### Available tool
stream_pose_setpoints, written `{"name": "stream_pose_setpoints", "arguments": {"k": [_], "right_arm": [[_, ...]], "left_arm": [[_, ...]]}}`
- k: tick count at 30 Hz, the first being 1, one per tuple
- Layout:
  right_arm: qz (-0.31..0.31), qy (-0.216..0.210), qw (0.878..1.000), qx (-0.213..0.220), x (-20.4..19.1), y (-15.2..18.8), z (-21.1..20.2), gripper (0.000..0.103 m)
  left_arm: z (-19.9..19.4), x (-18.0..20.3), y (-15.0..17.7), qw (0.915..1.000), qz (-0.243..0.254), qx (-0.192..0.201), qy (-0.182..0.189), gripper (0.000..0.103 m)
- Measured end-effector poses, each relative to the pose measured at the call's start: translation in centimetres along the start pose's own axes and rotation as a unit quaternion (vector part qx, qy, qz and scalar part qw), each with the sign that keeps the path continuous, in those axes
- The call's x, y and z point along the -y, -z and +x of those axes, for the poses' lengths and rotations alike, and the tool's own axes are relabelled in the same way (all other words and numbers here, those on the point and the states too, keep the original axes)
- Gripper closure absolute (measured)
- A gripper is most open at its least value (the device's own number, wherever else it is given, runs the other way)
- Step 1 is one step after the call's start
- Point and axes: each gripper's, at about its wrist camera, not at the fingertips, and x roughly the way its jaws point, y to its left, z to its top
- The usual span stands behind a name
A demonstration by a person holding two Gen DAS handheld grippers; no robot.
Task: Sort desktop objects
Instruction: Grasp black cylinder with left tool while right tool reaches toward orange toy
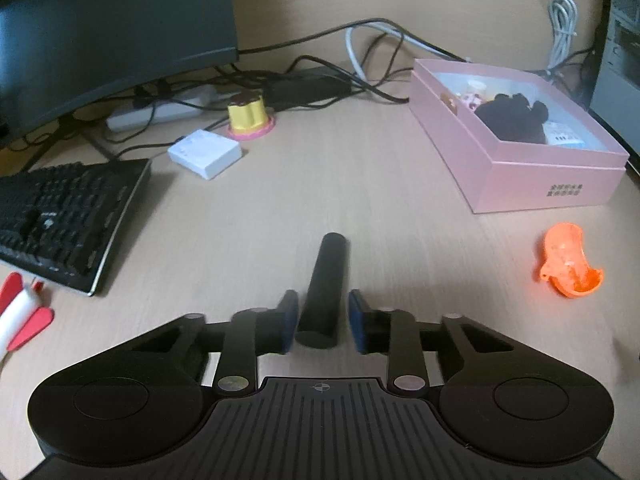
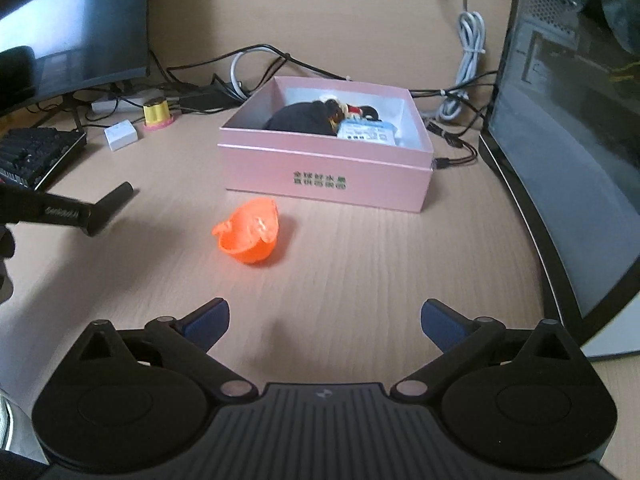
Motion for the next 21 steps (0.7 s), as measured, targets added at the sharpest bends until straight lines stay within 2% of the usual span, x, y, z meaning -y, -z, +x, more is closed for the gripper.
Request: {"name": "stream_pose_setpoints", "arguments": {"k": [4,13,21], "right_arm": [[-0.001,0.001,1.000,-0.007,-0.2,0.2,0.2,0.001],[-0.033,-0.016,0.999,-0.006,-2.1,-0.2,0.8,0.000],[-0.055,-0.033,0.998,-0.008,-3.4,-0.1,1.2,0.000]], "left_arm": [[-0.4,0.5,0.4,0.9999,0.006,0.001,0.013,0.080],[-3.2,2.0,3.2,0.9971,0.006,-0.015,0.074,0.077],[-4.1,1.5,4.1,0.9986,0.015,-0.011,0.049,0.064]]}}
